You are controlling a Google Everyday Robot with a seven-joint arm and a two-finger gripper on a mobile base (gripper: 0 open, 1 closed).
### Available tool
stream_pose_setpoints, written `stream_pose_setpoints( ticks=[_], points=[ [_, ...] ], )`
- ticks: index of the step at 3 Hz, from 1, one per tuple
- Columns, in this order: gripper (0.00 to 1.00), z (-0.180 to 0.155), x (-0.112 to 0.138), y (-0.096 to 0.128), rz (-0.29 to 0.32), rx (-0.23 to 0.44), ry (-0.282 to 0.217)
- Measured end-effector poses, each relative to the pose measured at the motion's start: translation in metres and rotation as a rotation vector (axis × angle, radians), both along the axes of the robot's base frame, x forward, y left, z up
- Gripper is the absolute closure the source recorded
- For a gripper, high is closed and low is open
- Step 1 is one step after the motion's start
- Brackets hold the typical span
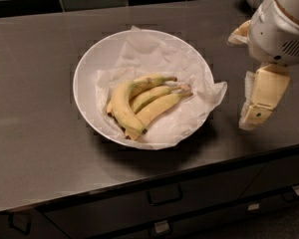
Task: Pick banana from white bowl
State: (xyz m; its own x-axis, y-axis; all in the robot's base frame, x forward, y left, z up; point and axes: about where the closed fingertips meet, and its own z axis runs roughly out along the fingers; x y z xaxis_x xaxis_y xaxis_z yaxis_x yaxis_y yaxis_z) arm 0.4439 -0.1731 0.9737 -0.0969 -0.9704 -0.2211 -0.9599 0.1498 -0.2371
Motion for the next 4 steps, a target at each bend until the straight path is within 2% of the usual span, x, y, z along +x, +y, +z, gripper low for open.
stream_pose_setpoints(
  ticks=[1,2,3,4],
  points=[
    [0.0,-0.008,0.006,0.035,0.13,0.036,0.023],
    [0.0,-0.008,0.006,0.035,0.129,0.036,0.023],
    [0.0,-0.007,0.015,0.055,0.064,0.127,0.012],
    [0.0,-0.008,0.03,0.091,0.006,0.258,-0.008]
  ],
)
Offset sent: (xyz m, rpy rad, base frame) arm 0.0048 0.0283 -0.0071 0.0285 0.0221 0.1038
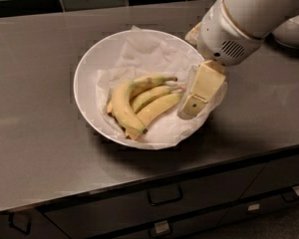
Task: Pick banana from white bowl
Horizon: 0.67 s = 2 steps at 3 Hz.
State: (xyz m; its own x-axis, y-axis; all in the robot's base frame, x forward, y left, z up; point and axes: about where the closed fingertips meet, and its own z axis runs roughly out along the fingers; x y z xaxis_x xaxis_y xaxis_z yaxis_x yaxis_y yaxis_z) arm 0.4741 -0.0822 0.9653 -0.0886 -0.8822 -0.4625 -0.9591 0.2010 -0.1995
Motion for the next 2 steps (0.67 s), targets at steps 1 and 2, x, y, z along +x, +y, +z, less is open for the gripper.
stream_pose_setpoints(
  ticks=[1,2],
  points=[
    [0.0,0.001,0.015,0.04,-0.022,0.108,-0.021],
    [0.0,0.011,0.023,0.088,0.045,0.126,-0.019]
  ],
)
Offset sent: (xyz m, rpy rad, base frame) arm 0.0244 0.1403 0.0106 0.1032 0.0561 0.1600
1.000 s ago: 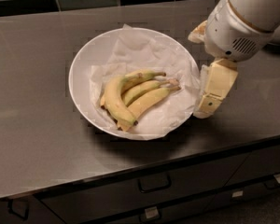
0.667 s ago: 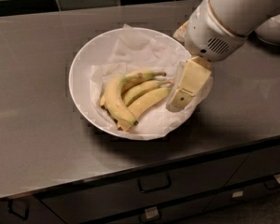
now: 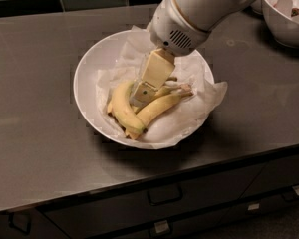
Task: Pick banana from white bowl
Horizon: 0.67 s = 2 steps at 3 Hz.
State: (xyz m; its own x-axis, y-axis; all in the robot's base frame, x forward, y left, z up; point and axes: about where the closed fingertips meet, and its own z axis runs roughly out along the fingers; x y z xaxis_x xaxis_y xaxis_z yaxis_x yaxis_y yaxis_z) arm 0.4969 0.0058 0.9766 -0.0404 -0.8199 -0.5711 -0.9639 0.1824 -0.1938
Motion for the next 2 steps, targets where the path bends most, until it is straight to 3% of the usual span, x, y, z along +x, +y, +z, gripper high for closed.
stream_pose_setpoints(
  ticks=[1,2],
  points=[
    [0.0,0.0001,-0.0001,0.0002,0.0,0.0,0.0],
    [0.0,-0.0022,-0.006,0.0097,-0.064,0.032,-0.001]
  ],
)
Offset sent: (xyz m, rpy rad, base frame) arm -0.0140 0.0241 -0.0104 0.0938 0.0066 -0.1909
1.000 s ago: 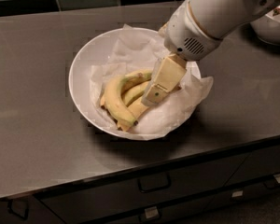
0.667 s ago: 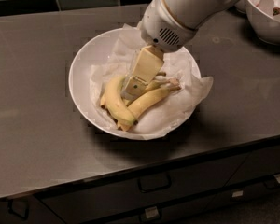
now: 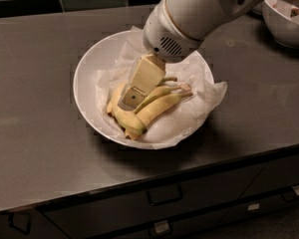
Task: Pick banana from white bowl
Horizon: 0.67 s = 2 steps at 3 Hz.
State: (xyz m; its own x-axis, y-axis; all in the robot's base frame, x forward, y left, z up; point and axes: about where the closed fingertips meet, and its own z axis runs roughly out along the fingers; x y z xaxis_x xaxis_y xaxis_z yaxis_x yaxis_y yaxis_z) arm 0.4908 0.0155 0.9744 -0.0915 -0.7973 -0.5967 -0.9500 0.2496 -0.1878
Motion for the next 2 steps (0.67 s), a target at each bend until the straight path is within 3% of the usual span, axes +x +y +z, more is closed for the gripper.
stream_pose_setpoints(
  ticks=[2],
  points=[
    [0.0,-0.005,-0.011,0.029,-0.15,0.002,0.004]
  ],
)
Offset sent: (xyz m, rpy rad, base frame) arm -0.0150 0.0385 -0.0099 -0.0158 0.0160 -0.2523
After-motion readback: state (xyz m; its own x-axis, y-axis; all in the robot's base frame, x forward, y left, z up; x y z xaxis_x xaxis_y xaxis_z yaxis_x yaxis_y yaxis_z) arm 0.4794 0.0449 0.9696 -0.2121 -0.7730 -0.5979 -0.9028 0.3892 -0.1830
